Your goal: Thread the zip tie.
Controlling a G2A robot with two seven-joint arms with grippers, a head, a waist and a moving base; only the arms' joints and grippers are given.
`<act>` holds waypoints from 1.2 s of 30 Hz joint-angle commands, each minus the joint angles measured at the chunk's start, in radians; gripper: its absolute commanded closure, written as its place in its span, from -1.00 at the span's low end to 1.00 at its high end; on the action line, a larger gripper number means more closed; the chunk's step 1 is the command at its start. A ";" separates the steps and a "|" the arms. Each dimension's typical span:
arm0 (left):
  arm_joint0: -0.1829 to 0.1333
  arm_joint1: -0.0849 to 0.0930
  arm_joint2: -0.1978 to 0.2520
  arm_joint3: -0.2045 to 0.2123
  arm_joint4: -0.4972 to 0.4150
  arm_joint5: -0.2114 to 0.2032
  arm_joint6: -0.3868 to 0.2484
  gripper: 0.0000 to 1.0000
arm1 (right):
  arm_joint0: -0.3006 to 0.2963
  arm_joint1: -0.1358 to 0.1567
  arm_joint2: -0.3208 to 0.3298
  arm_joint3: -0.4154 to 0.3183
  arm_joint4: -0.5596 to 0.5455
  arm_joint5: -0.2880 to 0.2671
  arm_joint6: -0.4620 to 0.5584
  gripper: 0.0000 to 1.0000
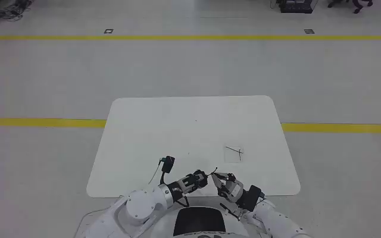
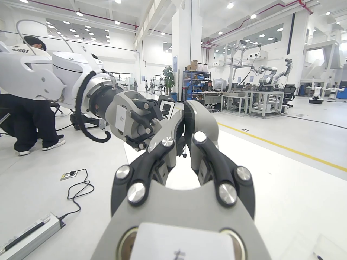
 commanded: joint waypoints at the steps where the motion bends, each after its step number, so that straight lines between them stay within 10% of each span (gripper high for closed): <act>1: 0.000 0.000 0.000 0.000 0.000 0.000 0.000 1.00 | 0.000 -0.001 0.000 0.002 -0.001 0.000 -0.001 1.00; 36: 0.000 0.000 0.000 0.000 0.000 0.000 0.000 1.00 | -0.015 -0.019 0.023 0.034 -0.011 -0.005 0.010 1.00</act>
